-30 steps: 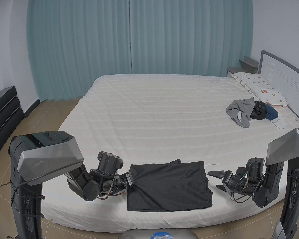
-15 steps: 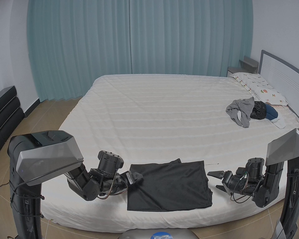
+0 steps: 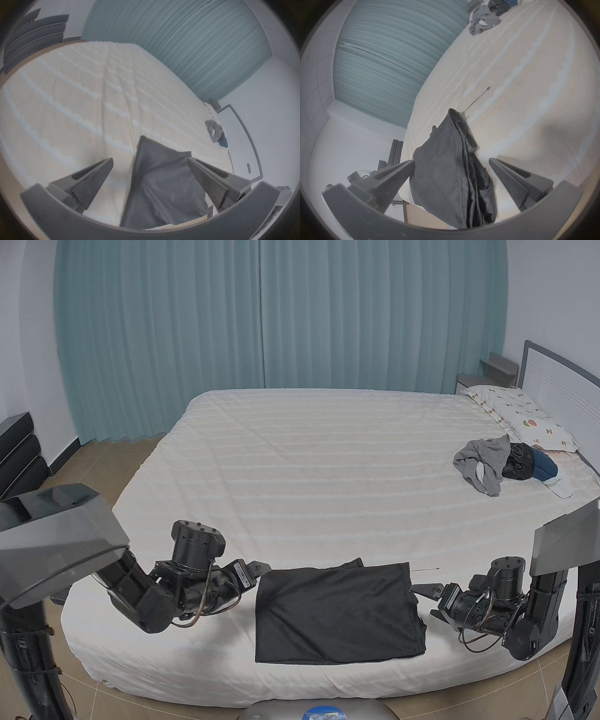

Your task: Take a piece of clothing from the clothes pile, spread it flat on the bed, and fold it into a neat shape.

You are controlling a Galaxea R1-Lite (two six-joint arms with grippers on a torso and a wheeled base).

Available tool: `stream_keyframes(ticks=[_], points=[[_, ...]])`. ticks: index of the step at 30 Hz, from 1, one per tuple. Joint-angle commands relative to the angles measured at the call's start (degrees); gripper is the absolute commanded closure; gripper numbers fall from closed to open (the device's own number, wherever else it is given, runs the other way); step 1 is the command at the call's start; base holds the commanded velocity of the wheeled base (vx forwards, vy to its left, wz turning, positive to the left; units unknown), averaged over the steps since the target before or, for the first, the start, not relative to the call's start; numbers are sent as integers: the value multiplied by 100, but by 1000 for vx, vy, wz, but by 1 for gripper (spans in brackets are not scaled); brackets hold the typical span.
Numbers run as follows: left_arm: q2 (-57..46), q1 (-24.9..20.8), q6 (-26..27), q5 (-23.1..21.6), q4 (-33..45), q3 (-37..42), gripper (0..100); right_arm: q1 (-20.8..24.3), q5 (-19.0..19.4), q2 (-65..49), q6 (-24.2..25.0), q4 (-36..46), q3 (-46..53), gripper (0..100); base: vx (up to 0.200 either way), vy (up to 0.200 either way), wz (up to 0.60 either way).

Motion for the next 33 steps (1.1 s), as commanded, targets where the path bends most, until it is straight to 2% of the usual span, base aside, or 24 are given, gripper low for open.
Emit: stream_keyframes(ticks=[1, 3, 6, 7, 8, 9, 11, 15, 20, 22, 24, 26, 29, 30, 31, 33], points=[[-1750, 95, 2, 198, 24, 937, 0, 134, -675, -656, -120, -2, 246, 0, 0, 0, 0], [-2374, 95, 29, 242, 24, 1263, 0, 134, -930, -1043, -138, -2, 475, 0, 0, 0, 0], [-3007, 104, 143, 628, 33, 1553, 0, 134, -1106, -1702, -498, 7, 862, 0, 0, 0, 0], [-3007, 104, 143, 628, 33, 1553, 0, 134, -1106, -1702, -498, 7, 862, 0, 0, 0, 0], [-3288, 95, 213, 1068, 24, 1702, 0, 143, -1317, -2133, -832, -10, 1169, 0, 0, 0, 0], [-3473, 95, 292, 1279, 15, 1781, 0, 151, -1492, -2396, -1017, -19, 1319, 0, 0, 0, 0], [-3710, 95, 424, 1446, 33, 1869, 0, 169, -1686, -2713, -1228, -2, 1468, 0, 0, 0, 0], [-4773, 95, 1136, 1780, 77, 2273, 0, 151, -2134, -3891, -1870, 324, 1582, 0, 0, 0, 0], [-5802, 95, 1830, 2448, 534, 2388, 0, 125, -2398, -5112, -2661, 1167, 1582, 0, 0, 0, 0], [-6197, 95, 1927, 2518, 815, 2379, 0, 116, -2398, -5622, -2889, 1598, 1582, 0, 0, 0, 0], [-6268, 95, 1936, 2518, 868, 2379, 0, 116, -2398, -5710, -2924, 1677, 1582, 0, 0, 0, 0], [-7243, 86, 2243, 2720, 1756, 2308, 0, 116, -2424, -6923, -3170, 2855, 1582, 0, 0, 0, 0], [-8061, 95, 2683, 2975, 2626, 2300, 0, 107, -2433, -8250, -3364, 4182, 1582, 0, 0, 0, 0], [-8175, 95, 2700, 2975, 2722, 2300, 0, 99, -2433, -8426, -3399, 4393, 1582, 0, 0, 0, 0], [-8491, 113, 2718, 3010, 3021, 2308, 0, 46, -2442, -9015, -3522, 5087, 1556, 0, 0, 0, 0], [-8869, 262, 2762, 3133, 3373, 2308, 0, -121, -2468, -9735, -3689, 5984, 1503, 0, 0, 0, 0]])
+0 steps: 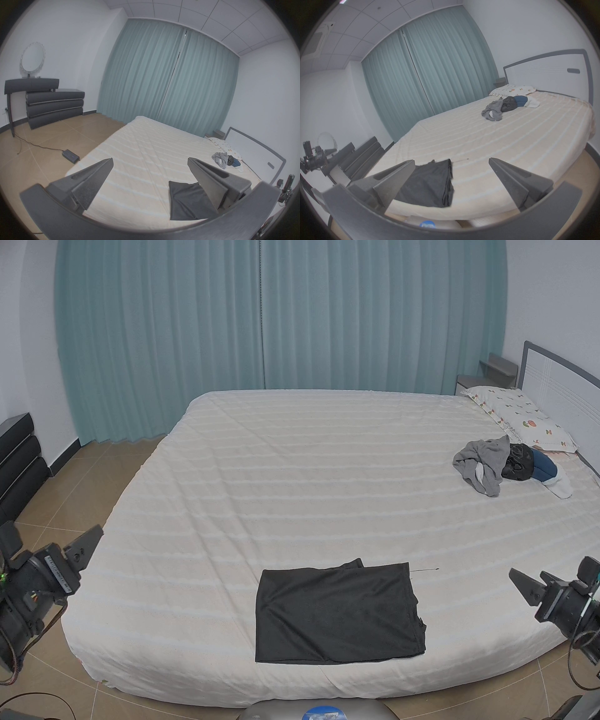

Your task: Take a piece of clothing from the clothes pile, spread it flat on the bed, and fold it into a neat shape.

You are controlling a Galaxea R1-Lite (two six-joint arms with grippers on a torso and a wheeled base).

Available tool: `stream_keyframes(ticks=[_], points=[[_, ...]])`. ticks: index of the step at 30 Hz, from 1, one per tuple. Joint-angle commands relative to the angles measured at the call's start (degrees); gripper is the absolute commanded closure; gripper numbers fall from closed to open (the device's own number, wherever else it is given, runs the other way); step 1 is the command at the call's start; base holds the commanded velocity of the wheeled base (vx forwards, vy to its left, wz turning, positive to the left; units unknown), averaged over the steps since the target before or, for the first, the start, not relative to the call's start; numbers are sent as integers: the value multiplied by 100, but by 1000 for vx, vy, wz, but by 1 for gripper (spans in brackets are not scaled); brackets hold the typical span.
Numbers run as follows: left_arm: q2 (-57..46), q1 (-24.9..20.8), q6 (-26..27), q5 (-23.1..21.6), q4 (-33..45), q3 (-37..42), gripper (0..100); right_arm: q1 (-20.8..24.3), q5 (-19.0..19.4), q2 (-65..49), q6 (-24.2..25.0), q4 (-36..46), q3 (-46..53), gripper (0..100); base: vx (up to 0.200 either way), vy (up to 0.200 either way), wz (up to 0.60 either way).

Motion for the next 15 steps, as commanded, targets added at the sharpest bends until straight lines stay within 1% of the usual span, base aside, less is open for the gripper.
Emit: stream_keyframes(ticks=[1, 2, 3, 4, 5, 6, 7, 9, 10, 12, 13, 14, 15], points=[[-2449, 289, 593, 574, 1689, 26, 0, -354, -151, -3700, -729, 3116, -24, 0, 0, 0, 0], [-2625, 394, 681, 609, 1821, 35, 0, -494, -169, -4026, -773, 3538, -86, 0, 0, 0, 0], [-2625, 394, 681, 609, 1821, 35, 0, -494, -169, -4026, -773, 3538, -86, 0, 0, 0, 0], [-3012, 570, 892, 618, 2049, 79, 0, -811, -160, -4562, -860, 4293, -253, 0, 0, 0, 0], [-3117, 614, 953, 618, 2111, 97, 0, -899, -160, -4685, -913, 4487, -297, 0, 0, 0, 0], [-3328, 737, 1085, 618, 2252, 123, 0, -1083, -160, -4940, -1036, 4847, -385, 0, 0, 0, 0], [-3399, 781, 1138, 618, 2313, 132, 0, -1162, -160, -5028, -1098, 4970, -420, 0, 0, 0, 0], [-3856, 1089, 1410, 609, 2586, 185, 0, -1567, -90, -5590, -1493, 5594, -578, 0, 0, 0, 0], [-3987, 1185, 1472, 609, 2638, 193, 0, -1655, -81, -5775, -1625, 5788, -631, 0, 0, 0, 0], [-4216, 1361, 1603, 609, 2700, 202, 0, -1699, -72, -6161, -1898, 6201, -719, 0, 0, 0, 0], [-4321, 1449, 1683, 609, 2709, 202, 0, -1655, -151, -6284, -2029, 6332, -727, 0, 0, 0, 0], [-4321, 1449, 1683, 609, 2709, 202, 0, -1655, -151, -6284, -2029, 6332, -727, 0, 0, 0, 0], [-4550, 1625, 1806, 609, 2717, 290, 0, -1461, -160, -6566, -2188, 6499, -692, 0, 0, 0, 0]])
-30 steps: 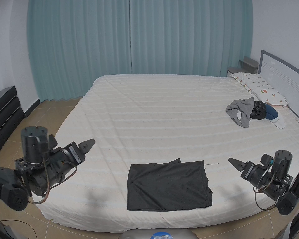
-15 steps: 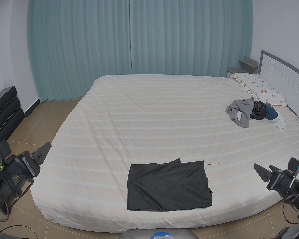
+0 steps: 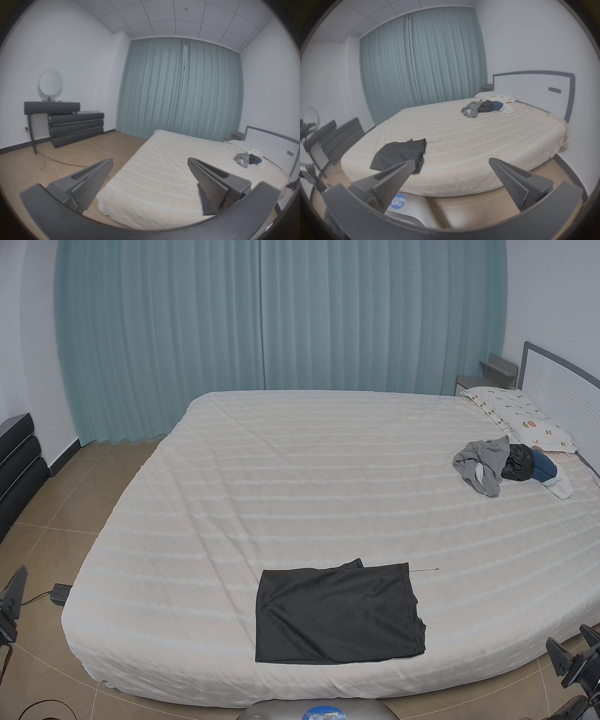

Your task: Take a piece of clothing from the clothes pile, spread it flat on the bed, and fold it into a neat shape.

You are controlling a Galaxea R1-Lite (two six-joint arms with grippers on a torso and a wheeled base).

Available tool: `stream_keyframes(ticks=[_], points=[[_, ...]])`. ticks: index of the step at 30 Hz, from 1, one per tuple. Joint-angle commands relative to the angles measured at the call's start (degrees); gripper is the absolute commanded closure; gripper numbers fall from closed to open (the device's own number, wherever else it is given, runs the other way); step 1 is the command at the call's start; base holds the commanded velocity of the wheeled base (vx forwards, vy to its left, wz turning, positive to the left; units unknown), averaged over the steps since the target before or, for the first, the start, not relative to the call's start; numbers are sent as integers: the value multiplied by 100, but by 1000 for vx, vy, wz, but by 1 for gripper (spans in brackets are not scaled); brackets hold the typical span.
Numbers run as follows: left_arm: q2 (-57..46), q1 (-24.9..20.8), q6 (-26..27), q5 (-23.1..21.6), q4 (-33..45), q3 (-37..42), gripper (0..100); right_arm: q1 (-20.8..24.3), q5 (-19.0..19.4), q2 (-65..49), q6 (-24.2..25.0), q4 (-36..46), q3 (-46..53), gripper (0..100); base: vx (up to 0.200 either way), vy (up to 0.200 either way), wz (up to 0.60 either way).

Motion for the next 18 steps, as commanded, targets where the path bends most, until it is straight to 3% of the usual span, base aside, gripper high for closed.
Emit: stream_keyframes(ticks=[1, 3, 4, 7, 11, 13, 14, 15, 18], points=[[-1925, 976, 726, 130, 645, 285, 0, -455, -63, -2416, -922, 1337, -300, 0, 0, 0, 0], [-2074, 1082, 823, 130, 645, 390, 0, -455, -80, -2416, -922, 1302, -239, 0, 0, 0, 0], [-2426, 1275, 1121, 130, 619, 645, 0, -455, -106, -2416, -887, 1214, -160, 0, 0, 0, 0], [-2628, 1539, 1148, 95, 557, 900, 0, -455, -194, -2416, -869, 994, -63, 0, 0, 0, 0], [-2935, 1627, 1148, -459, 522, 1366, 0, -455, -212, -2416, -974, 291, 209, 0, 0, 0, 0], [-2935, 1635, 1113, -494, 241, 1647, 0, -455, -159, -2416, -1177, -237, 412, 0, 0, 0, 0], [-2935, 1635, 1113, -494, 197, 1673, 0, -455, -159, -2416, -1194, -263, 420, 0, 0, 0, 0], [-2935, 1635, 1200, -555, -357, 2016, 0, -455, -150, -2416, -1352, -289, 412, 0, 0, 0, 0], [-2935, 1635, 1139, -968, -498, 2025, 0, -455, -150, -2416, -1379, -280, 412, 0, 0, 0, 0]])
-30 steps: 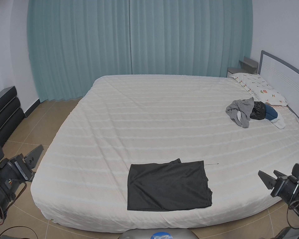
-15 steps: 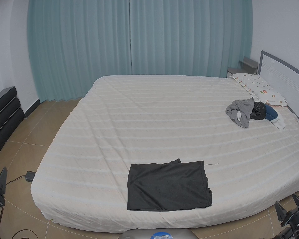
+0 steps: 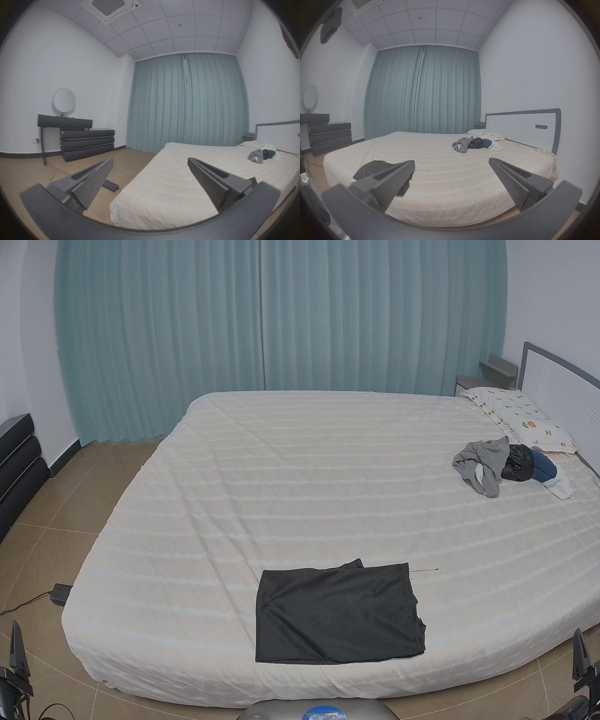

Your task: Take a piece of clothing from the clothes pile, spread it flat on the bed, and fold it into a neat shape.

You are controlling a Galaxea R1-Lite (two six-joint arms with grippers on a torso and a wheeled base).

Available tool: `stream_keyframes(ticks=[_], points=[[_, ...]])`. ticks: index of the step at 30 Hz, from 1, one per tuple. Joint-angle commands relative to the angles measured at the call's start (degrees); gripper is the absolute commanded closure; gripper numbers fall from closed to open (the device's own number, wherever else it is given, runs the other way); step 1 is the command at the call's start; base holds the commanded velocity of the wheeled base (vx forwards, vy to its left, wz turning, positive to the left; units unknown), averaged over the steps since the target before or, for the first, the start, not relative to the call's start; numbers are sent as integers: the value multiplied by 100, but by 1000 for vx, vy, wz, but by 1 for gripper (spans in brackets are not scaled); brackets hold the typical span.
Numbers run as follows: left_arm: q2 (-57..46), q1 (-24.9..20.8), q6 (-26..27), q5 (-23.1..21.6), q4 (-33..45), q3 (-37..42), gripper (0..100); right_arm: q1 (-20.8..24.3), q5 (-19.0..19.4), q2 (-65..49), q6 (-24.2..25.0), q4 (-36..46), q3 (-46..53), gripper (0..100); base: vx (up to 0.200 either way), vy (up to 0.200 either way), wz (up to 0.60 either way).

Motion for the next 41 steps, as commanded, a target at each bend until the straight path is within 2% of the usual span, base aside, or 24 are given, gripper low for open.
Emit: stream_keyframes(ticks=[1, 5, 8, 13, 15, 17, 19, 21, 22, 26, 28, 35, 41], points=[[-221, 57, 5, -448, -393, 463, 0, -13, 14, -138, -197, -39, 162, 0, 0, 0, 0], [-221, 57, -12, -1036, 20, 463, 0, -13, 23, -138, -364, -39, 162, 0, 0, 0, 0], [-221, 57, -83, -1423, 46, 463, 0, -13, 5, -138, -408, -30, 162, 0, 0, 0, 0], [-221, 48, -153, -1942, 55, 454, 0, -13, -250, -138, -549, 14, 162, 0, 0, 0, 0], [-221, 48, -171, -2153, 55, 454, 0, -13, -188, -138, -725, 5, 162, 0, 0, 0, 0], [-221, 48, -206, -2566, 64, 437, 0, -13, -74, -138, -769, -4, 170, 0, 0, 0, 0], [-221, 48, -250, -2979, 108, 411, 0, -13, 199, -138, -751, -13, 170, 0, 0, 0, 0], [-221, 48, -250, -3058, 117, 411, 0, -13, 304, -138, -734, -13, 170, 0, 0, 0, 0], [-221, 48, -250, -3190, 108, 419, 0, -13, 612, -138, -523, 5, 170, 0, 0, 0, 0], [-221, 48, -250, -3146, 117, 402, 0, -13, 884, -138, 145, 110, 179, 0, 0, 0, 0], [-221, 48, -171, -2979, 301, 331, 0, -31, 788, -129, 383, 594, 135, 0, 0, 0, 0], [-221, 39, -91, -3128, 486, 279, 0, -22, 858, -129, 277, 462, 144, 0, 0, 0, 0], [-221, 48, -179, -3058, 477, 279, 0, -13, 867, -138, 383, 383, 179, 0, 0, 0, 0]])
